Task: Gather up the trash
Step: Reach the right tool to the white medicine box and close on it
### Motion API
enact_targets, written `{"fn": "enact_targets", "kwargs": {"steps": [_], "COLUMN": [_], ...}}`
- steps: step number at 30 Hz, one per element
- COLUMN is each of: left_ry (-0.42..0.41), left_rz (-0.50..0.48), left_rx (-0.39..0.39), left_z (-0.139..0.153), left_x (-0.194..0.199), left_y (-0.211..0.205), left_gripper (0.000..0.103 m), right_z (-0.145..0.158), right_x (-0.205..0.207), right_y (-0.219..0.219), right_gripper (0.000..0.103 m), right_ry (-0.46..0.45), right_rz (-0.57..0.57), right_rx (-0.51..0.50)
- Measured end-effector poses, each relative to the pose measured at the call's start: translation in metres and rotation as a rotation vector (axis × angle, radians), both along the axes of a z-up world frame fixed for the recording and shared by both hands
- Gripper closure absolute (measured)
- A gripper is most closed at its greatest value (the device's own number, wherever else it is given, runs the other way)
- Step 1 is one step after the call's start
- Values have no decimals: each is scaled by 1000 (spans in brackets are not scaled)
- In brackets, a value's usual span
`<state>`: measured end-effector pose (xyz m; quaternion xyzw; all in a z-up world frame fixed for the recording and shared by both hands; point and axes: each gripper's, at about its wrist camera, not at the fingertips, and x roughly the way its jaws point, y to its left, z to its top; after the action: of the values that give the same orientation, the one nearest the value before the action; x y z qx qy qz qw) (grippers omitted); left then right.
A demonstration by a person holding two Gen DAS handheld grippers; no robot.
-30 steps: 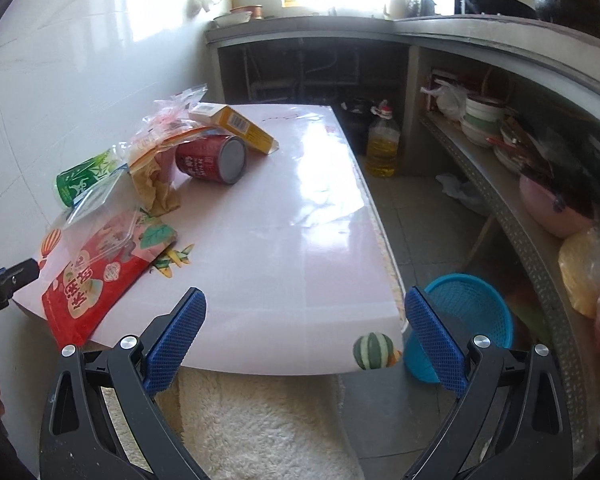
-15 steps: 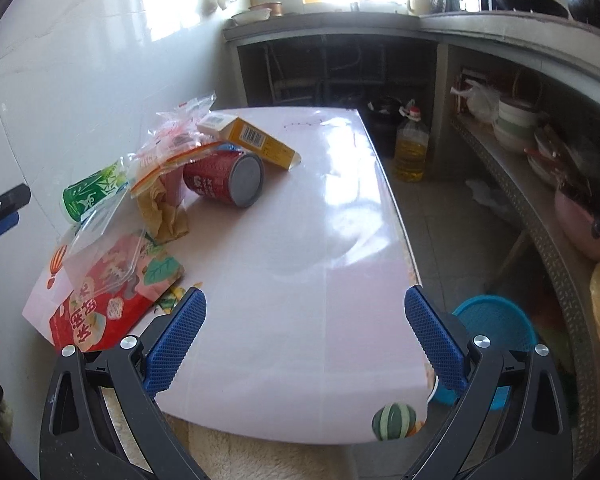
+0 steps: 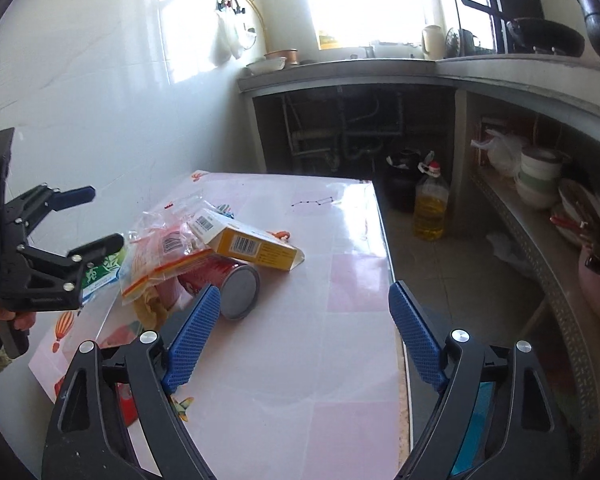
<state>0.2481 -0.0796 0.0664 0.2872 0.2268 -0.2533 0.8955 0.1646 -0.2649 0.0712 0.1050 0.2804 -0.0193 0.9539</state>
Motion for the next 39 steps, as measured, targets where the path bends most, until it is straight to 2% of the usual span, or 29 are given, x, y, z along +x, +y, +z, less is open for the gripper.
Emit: {"fn": "enact_targets", "kwargs": {"steps": [3, 8, 13, 17, 21, 28, 31, 34, 39], "left_ry": [25, 95, 119, 112, 95, 54, 40, 39, 34], "left_rz": [-5, -3, -21, -35, -28, 6, 32, 61, 84], "left_rx": [39, 68, 49, 39, 23, -82, -136, -186, -216], "left_z": [-10, -19, -19, -16, -11, 13, 25, 36, 45], "left_x": [22, 48, 51, 47, 45, 42, 43, 44, 42], "left_y": [-9, -14, -11, -11, -10, 5, 14, 24, 35], "left_gripper": [30, 56, 65, 70, 72, 73, 73, 73, 73], "right_z": [-2, -2, 1, 3, 5, 0, -7, -11, -12], "right_x": [8, 25, 40, 50, 62, 89, 104, 117, 130], "right_y": [-4, -14, -16, -11, 6, 43, 50, 53, 66], "right_gripper": [27, 30, 32, 32, 32, 32, 40, 43, 43], "right_ry": [3, 15, 11, -2, -25, -39, -13, 8, 12], "right_rz": [22, 88, 163, 225, 297, 414, 445, 474, 522], "right_rx": [34, 95, 102, 82, 3, -193, -247, -259, -280]}}
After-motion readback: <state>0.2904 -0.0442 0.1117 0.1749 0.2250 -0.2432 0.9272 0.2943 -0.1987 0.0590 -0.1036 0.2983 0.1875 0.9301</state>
